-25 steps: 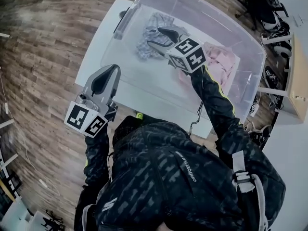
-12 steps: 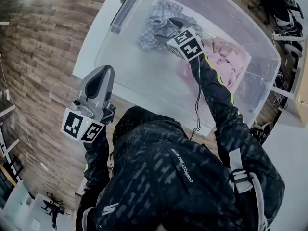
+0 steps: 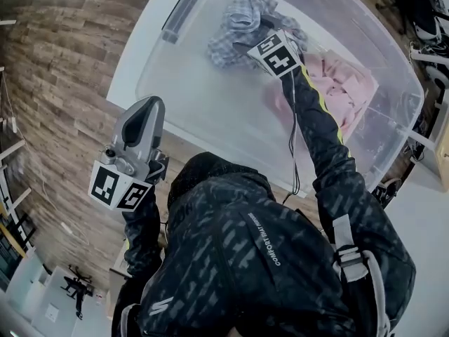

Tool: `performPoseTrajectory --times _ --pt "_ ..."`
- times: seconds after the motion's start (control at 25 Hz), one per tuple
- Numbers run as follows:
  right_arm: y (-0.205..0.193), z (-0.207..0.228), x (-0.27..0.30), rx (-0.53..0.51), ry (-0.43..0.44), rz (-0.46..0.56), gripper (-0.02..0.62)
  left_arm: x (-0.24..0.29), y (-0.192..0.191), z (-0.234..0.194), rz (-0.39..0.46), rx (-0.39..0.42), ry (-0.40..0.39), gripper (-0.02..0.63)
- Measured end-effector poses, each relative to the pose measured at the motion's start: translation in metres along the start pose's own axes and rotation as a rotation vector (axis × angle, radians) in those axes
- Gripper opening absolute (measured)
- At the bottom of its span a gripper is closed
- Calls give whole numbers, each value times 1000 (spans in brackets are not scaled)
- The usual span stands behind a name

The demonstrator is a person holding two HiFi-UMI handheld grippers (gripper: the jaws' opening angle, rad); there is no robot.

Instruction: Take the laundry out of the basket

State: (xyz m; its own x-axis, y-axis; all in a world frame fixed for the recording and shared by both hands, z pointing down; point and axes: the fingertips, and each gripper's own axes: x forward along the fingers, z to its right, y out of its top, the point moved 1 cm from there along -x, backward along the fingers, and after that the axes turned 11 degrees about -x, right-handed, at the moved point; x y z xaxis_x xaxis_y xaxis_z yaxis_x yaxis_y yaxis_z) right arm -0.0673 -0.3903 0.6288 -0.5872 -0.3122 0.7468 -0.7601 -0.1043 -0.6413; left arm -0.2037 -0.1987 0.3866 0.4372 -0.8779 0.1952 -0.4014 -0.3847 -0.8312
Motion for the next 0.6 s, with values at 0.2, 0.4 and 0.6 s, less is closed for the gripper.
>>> performPoseTrajectory --times 0.2,0.4,0.6 --pt "-15 4 16 -56 -22 -37 457 0 -3 -2 -13 -7 15 11" --pt "-25 5 29 -87 -33 -59 457 -4 -6 -6 -14 -12 38 11" --pt "-30 6 37 -114 -74 -47 454 -5 -6 -5 -9 -6 45 11"
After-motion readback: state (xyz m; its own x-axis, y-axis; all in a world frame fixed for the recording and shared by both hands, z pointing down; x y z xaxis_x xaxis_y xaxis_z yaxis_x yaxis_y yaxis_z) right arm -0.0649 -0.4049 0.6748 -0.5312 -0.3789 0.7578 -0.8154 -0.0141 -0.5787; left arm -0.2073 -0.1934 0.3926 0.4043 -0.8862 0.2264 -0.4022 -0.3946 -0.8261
